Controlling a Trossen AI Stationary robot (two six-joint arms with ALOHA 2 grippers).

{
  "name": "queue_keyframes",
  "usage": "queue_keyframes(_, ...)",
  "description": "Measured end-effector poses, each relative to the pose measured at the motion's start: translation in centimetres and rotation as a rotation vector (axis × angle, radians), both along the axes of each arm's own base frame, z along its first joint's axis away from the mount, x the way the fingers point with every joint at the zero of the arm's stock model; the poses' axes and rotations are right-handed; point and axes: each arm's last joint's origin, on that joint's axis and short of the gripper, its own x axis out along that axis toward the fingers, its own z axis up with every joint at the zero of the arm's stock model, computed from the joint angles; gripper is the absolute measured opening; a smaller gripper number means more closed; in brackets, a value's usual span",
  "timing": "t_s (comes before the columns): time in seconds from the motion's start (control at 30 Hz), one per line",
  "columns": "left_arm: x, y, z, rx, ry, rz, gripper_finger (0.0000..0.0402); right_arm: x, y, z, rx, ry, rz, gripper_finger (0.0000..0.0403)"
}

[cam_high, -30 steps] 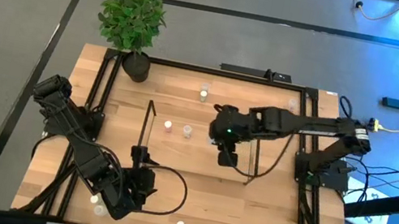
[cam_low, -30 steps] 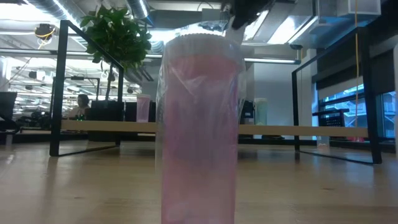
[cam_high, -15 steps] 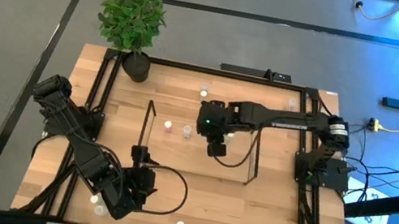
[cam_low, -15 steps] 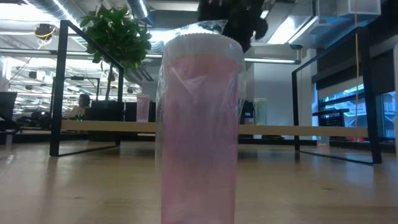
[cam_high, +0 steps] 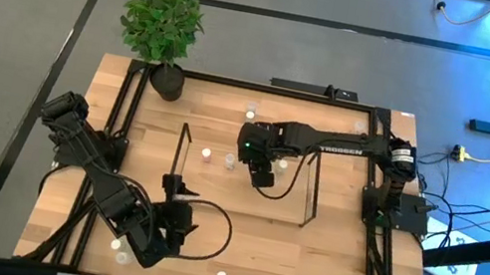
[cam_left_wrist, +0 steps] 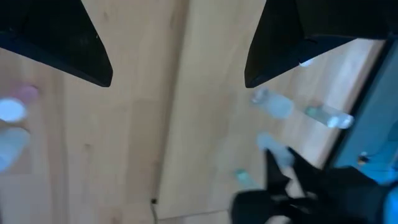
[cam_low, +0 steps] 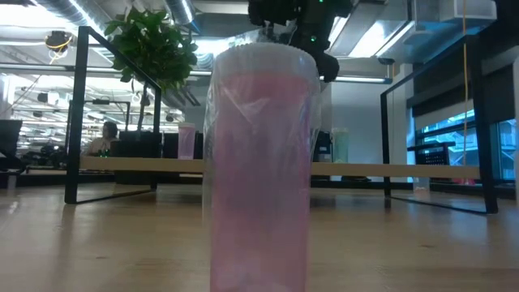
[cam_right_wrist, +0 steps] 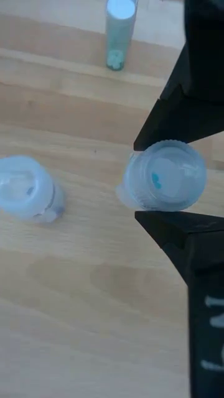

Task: Pick and place medicine bottles onto shelf by color
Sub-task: Put the right white pill bottle on the shelf

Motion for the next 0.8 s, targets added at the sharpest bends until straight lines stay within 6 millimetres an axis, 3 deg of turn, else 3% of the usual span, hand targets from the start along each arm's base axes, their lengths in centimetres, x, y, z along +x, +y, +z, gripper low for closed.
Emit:
queue_keyframes(0.37, 1.2, 1.7, 0.0, 0.011, -0.015, 0.076, 0.036, 0.0, 0.1, -0.6, 0.03, 0.03, 0.001, 0.0154)
queue_keyframes(0.8, 1.3, 1.8, 0.0, 0.003, -0.011, 0.077, 0.036, -0.3, 0.2, -1.1, 0.07, 0.058, -0.001, 0.0154)
